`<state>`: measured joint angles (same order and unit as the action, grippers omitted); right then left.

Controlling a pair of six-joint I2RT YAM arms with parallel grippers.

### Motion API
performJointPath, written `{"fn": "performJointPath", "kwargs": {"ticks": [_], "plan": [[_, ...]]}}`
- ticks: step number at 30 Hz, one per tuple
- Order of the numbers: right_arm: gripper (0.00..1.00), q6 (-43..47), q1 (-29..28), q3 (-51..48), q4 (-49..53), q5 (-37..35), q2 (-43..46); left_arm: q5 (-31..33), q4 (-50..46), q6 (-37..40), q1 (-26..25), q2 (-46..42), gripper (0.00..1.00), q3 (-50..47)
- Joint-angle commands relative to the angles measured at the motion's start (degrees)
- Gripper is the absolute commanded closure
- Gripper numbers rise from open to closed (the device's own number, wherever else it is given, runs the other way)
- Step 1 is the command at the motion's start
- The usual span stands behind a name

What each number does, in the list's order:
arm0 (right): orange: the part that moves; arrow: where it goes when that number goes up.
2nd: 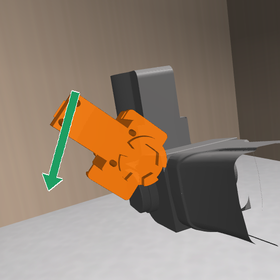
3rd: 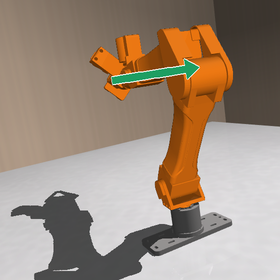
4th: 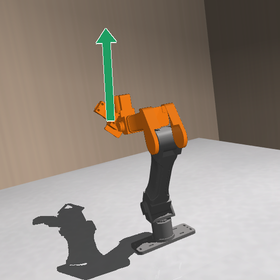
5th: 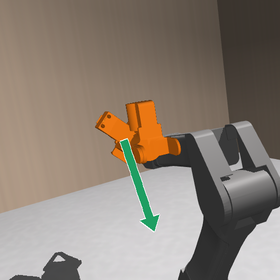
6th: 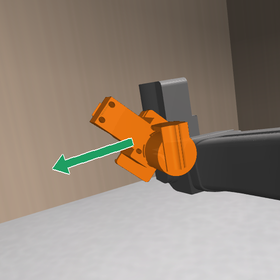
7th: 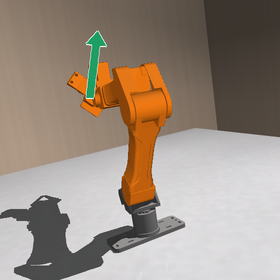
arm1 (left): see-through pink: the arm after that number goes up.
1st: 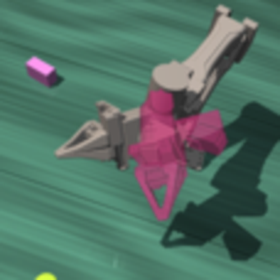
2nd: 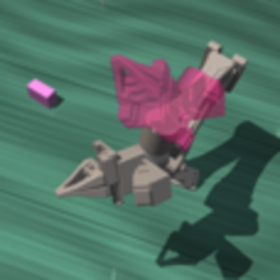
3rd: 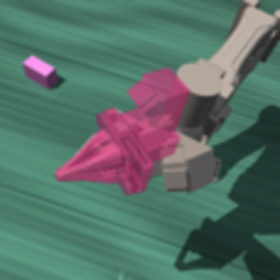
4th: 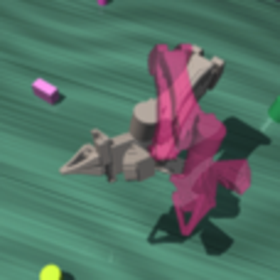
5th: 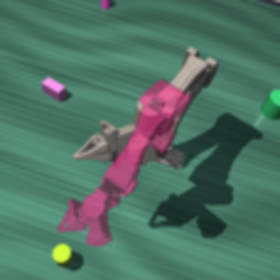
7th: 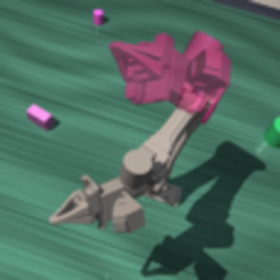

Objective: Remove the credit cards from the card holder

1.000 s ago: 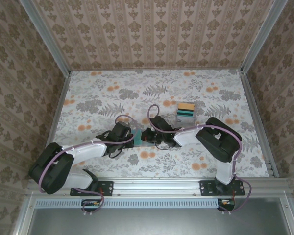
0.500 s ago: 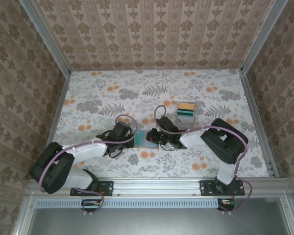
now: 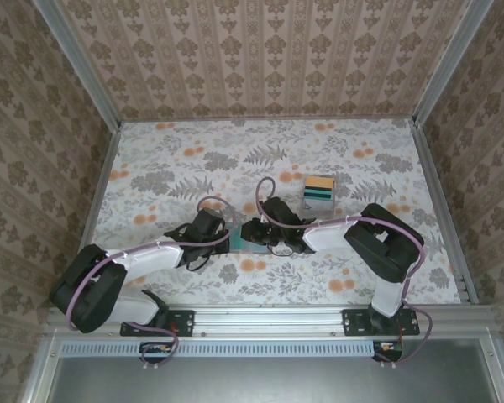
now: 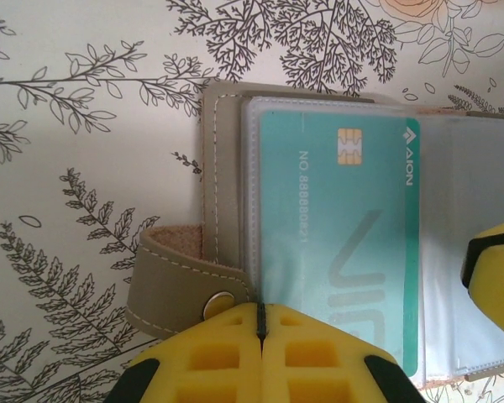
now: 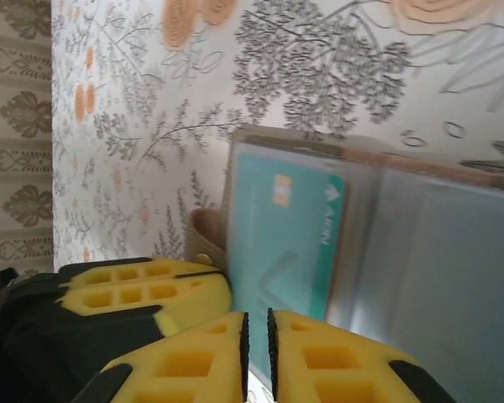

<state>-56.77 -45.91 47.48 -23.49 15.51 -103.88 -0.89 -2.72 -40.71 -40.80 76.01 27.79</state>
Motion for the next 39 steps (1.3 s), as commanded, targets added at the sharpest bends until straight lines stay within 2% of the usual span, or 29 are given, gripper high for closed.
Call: {"fn": "performJointPath", "kwargs": {"ticks": [1, 23, 39], "plan": [[0.80, 1.07, -0.26, 1.72, 3.03, 0.84, -1.60, -0.87, -5.28, 0.13, 0.11, 0.54, 1.00, -0.81], [0.79, 1.50, -0.76, 2.77, 9.69, -1.76, -3.03, -1.14, -4.66, 0.20, -0.15, 1.75, 1.00, -0.33], [0.79, -0.32, -1.21, 3.45, 3.69, 2.45, -5.68, -1.75, -3.65, 0.38, -1.11, 3.09, 1.00, 0.33]]}}
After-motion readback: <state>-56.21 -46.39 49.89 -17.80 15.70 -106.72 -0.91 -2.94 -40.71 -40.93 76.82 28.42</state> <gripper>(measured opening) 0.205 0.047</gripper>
